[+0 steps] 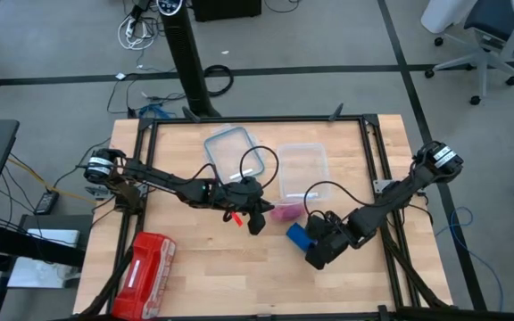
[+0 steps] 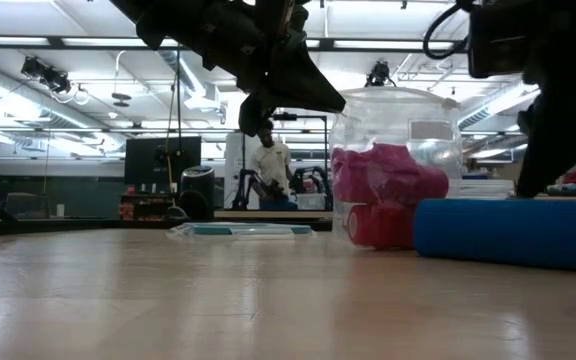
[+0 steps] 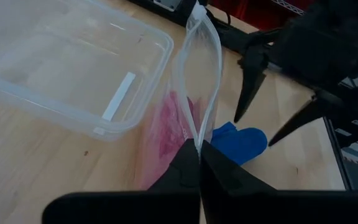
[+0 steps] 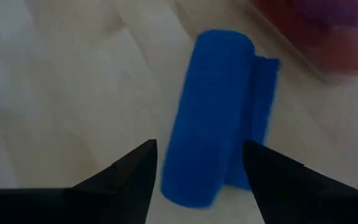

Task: Roll bandage
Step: Put the blue bandage into the transparent zip bag

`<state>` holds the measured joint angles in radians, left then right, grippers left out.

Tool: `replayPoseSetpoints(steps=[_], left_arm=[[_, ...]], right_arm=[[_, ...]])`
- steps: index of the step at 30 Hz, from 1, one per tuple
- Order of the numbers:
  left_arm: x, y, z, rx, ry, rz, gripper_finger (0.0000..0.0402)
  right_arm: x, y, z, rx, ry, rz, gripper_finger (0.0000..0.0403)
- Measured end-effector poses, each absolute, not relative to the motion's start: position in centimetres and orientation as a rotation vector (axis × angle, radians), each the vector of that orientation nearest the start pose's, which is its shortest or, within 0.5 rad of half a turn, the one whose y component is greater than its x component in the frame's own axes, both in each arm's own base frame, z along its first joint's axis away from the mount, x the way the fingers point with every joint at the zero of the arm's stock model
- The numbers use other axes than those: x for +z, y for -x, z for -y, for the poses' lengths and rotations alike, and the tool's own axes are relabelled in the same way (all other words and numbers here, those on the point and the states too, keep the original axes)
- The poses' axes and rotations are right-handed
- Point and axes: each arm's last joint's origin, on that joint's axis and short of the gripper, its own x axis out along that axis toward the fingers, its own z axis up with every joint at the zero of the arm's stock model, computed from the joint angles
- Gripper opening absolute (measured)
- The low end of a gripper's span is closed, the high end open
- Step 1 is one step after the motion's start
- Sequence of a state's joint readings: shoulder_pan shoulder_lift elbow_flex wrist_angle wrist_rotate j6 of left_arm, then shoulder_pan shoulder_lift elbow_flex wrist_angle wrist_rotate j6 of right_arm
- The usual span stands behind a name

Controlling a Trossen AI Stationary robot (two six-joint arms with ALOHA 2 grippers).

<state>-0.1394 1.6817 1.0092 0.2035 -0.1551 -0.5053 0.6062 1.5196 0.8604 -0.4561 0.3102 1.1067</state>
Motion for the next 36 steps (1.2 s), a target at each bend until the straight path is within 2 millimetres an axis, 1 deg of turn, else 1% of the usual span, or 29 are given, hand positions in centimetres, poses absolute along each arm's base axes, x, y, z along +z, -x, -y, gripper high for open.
replayPoseSetpoints(steps=[3,5,8,12,16,22,24,27,29,34,36], left_arm=[[21.7,-36.1,4.6,0.132,0.427,-0.449,0.0000],[21.7,-36.1,4.6,0.133,0.427,-0.449,0.0000],[21.7,-36.1,4.6,0.134,0.431,-0.448,0.0000],[21.7,-36.1,4.6,0.135,0.431,-0.448,0.0000],[21.7,-36.1,4.6,0.135,0.431,-0.448,0.0000],[21.7,-36.1,4.6,0.135,0.431,-0.448,0.0000],[21.7,-36.1,4.6,0.135,0.432,-0.448,0.0000],[21.7,-36.1,4.6,0.135,0.432,-0.448,0.0000],[21.7,-36.1,4.6,0.135,0.432,-0.448,0.0000],[21.7,-36.1,4.6,0.123,0.434,-0.452,0.0000],[21.7,-36.1,4.6,0.123,0.434,-0.452,0.0000]], right_arm=[[17.2,-23.4,-15.1,-0.267,-0.520,-0.979,0.0253],[17.2,-23.4,-15.2,-0.249,-0.521,-0.973,0.0263],[16.9,-23.3,-15.0,-0.250,-0.494,-0.983,0.0268],[15.9,-22.8,-14.4,-0.252,-0.455,-1.017,0.0262],[15.2,-22.4,-13.9,-0.231,-0.459,-1.047,0.0247],[15.1,-22.6,-14.1,-0.180,-0.479,-1.051,0.0230],[15.1,-22.6,-14.1,-0.180,-0.525,-1.075,0.0229],[15.0,-22.5,-13.8,-0.232,-0.631,-1.136,0.0228],[15.0,-22.4,-13.7,-0.247,-0.668,-1.154,0.0228],[15.4,-22.1,-13.6,-0.250,-0.689,-1.156,0.0228],[15.6,-22.1,-13.6,-0.224,-0.666,-1.155,0.0228]])
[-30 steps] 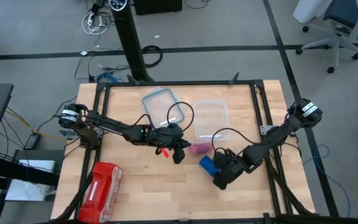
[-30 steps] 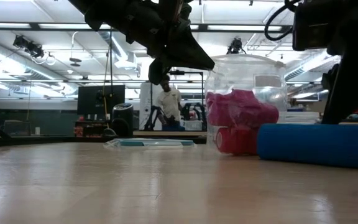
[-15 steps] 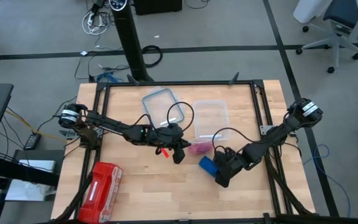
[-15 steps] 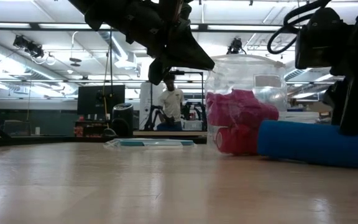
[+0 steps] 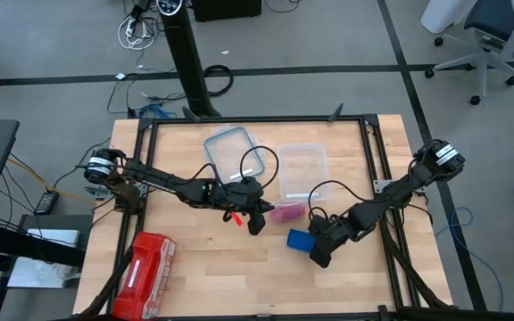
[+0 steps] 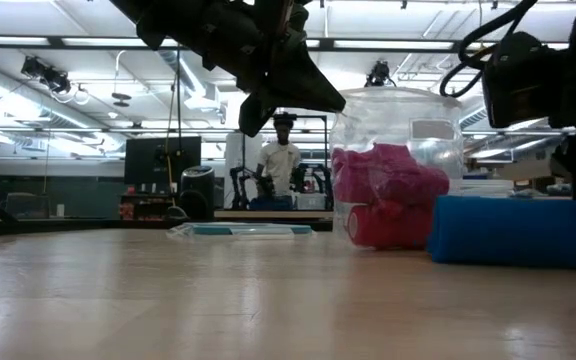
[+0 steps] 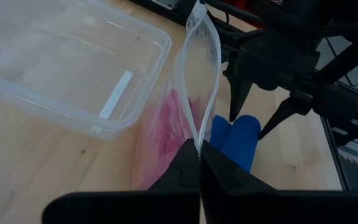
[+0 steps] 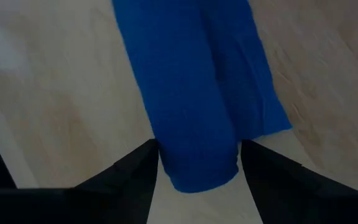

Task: Roll bandage
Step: Put the blue bandage into the transparent zip bag

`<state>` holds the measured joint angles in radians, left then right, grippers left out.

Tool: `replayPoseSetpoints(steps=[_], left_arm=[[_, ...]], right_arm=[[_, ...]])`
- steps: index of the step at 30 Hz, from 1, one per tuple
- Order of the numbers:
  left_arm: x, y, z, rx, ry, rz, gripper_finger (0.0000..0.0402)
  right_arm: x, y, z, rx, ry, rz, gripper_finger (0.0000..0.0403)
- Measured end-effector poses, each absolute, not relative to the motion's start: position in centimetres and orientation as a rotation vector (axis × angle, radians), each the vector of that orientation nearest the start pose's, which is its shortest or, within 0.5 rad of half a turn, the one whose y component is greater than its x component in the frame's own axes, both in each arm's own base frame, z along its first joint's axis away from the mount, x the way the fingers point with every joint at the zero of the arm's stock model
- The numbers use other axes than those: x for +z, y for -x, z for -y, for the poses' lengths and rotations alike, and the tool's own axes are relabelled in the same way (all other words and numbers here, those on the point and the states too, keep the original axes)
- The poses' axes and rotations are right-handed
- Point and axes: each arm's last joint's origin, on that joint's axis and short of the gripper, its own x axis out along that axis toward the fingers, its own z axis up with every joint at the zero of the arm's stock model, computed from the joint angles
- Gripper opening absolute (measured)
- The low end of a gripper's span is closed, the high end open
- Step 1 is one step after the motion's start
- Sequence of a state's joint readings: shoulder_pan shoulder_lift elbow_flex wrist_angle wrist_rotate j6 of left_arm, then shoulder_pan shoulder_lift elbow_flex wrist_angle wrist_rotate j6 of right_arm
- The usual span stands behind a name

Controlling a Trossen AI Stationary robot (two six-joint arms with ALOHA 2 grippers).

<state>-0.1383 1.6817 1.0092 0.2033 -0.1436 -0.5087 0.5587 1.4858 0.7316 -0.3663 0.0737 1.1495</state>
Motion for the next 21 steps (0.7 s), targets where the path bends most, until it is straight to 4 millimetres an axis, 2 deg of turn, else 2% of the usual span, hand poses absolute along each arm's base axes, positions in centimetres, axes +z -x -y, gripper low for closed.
replayPoseSetpoints(steps=[11,21], left_arm=[[21.67,-36.14,4.62,0.120,0.431,-0.452,0.0000],[21.66,-36.13,4.62,0.120,0.431,-0.452,0.0000]], right_arm=[[15.55,-22.16,-13.35,-0.125,-0.520,-1.169,0.0219],[15.55,-22.45,-12.98,-0.076,-0.465,-1.173,0.0129]])
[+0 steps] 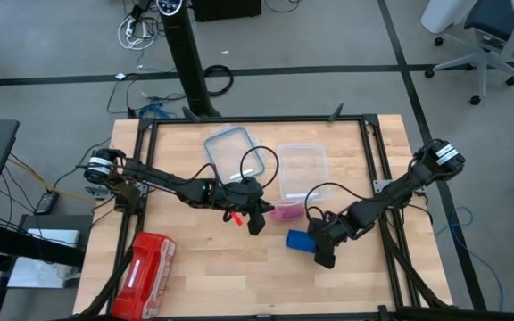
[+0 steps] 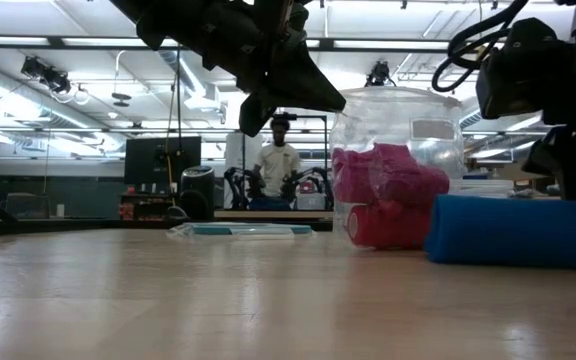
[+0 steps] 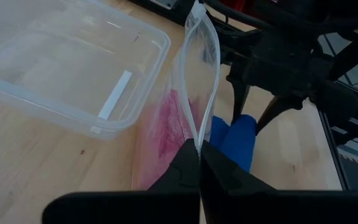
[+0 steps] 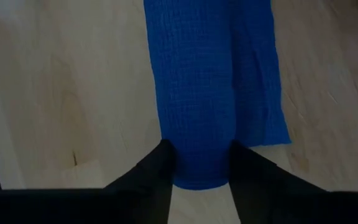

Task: Roll bandage
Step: Put the blue bandage into the transparent zip bag

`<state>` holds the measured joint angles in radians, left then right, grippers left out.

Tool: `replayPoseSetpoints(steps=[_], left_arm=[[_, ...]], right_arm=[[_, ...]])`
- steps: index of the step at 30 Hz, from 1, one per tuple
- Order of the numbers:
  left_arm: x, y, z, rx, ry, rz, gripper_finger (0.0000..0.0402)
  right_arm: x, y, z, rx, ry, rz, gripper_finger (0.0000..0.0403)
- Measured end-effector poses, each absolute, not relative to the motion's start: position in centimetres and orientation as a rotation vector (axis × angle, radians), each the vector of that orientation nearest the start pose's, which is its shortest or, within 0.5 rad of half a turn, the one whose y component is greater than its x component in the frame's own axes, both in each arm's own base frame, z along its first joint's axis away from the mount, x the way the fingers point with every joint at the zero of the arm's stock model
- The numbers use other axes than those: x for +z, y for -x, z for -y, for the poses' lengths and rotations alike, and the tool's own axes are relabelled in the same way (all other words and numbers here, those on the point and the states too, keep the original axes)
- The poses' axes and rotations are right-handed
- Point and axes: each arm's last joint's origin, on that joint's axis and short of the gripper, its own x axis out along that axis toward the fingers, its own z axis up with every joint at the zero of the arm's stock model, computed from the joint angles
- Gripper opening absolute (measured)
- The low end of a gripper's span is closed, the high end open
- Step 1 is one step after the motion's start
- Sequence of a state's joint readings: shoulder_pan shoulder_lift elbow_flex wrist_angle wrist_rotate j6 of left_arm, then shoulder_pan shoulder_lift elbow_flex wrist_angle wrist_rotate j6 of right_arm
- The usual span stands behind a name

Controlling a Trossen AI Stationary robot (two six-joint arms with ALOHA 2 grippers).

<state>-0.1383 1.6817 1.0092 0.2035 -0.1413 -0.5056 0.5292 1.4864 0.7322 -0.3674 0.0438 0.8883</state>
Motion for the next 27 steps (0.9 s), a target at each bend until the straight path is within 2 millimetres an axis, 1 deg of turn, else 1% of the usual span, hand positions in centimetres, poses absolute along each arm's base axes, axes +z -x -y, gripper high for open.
replayPoseSetpoints(steps=[3,8,12,16,20,25,27], left_arm=[[21.7,-36.1,4.6,0.120,0.431,-0.452,0.0000],[21.7,-36.1,4.6,0.120,0.432,-0.452,0.0000],[21.7,-36.1,4.6,0.120,0.432,-0.452,0.0000],[21.7,-36.1,4.6,0.113,0.433,-0.454,0.0000],[21.6,-36.1,4.7,0.102,0.434,-0.462,0.0000],[21.6,-36.1,4.7,0.082,0.438,-0.470,0.0000],[21.6,-36.1,4.8,0.075,0.440,-0.473,0.0000]], right_arm=[[15.6,-22.5,-12.9,-0.063,-0.482,-1.180,0.0118],[15.6,-22.6,-13.1,-0.036,-0.533,-1.201,0.0117],[16.3,-22.5,-13.3,0.036,-0.582,-1.204,0.0116],[17.9,-22.1,-13.1,0.085,-0.633,-1.171,0.0114],[20.2,-21.4,-12.4,0.137,-0.689,-1.100,0.0114],[22.9,-20.2,-10.3,0.147,-0.805,-1.050,0.0114],[24.0,-19.6,-9.3,0.109,-0.830,-1.055,0.0114]])
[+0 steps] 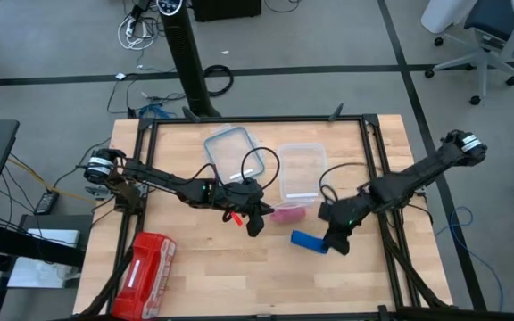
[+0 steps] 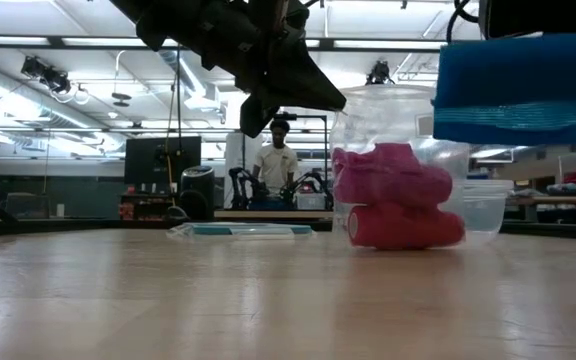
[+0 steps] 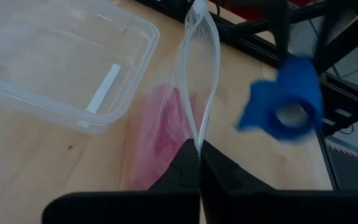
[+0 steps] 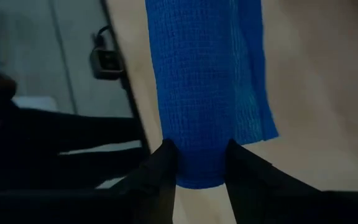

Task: Roll bandage
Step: Put the blue bandage into the transparent zip bag

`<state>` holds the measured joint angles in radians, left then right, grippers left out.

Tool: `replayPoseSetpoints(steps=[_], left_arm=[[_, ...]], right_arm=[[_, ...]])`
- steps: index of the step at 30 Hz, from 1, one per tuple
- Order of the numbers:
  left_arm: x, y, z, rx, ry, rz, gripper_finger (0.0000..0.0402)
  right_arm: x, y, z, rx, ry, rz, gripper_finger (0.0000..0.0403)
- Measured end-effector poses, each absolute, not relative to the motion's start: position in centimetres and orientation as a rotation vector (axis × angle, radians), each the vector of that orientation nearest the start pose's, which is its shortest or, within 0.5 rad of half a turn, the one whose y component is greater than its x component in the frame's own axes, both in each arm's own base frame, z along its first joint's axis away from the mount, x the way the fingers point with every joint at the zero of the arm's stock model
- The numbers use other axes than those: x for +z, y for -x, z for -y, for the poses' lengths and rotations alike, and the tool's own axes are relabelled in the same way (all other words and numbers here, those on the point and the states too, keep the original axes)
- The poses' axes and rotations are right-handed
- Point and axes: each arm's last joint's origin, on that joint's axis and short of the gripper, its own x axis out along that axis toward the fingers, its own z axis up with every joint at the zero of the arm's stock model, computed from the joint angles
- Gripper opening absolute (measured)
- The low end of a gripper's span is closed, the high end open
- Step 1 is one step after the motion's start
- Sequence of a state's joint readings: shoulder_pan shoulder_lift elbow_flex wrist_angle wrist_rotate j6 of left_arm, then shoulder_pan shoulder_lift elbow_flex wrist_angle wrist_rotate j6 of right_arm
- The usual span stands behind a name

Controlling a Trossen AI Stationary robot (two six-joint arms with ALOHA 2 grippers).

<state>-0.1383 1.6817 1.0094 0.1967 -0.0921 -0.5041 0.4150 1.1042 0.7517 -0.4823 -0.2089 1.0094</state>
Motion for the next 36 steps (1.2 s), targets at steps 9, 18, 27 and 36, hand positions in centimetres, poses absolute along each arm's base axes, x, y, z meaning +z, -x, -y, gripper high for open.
replayPoseSetpoints(steps=[9,18,27,36], left_arm=[[21.5,-36.1,4.8,0.067,0.438,-0.482,0.0000],[21.5,-36.1,4.8,0.067,0.438,-0.484,0.0000],[21.5,-36.1,4.8,0.064,0.447,-0.485,0.0000],[21.5,-36.1,4.8,0.053,0.451,-0.488,0.0000]], right_arm=[[29.9,-19.2,-4.7,-0.094,-0.597,-1.124,0.0113],[34.0,-22.6,-2.5,-0.063,-0.464,-1.075,0.0112],[35.1,-24.8,-2.0,-0.021,-0.350,-1.155,0.0112],[32.8,-25.8,-2.2,0.097,-0.281,-1.352,0.0112]])
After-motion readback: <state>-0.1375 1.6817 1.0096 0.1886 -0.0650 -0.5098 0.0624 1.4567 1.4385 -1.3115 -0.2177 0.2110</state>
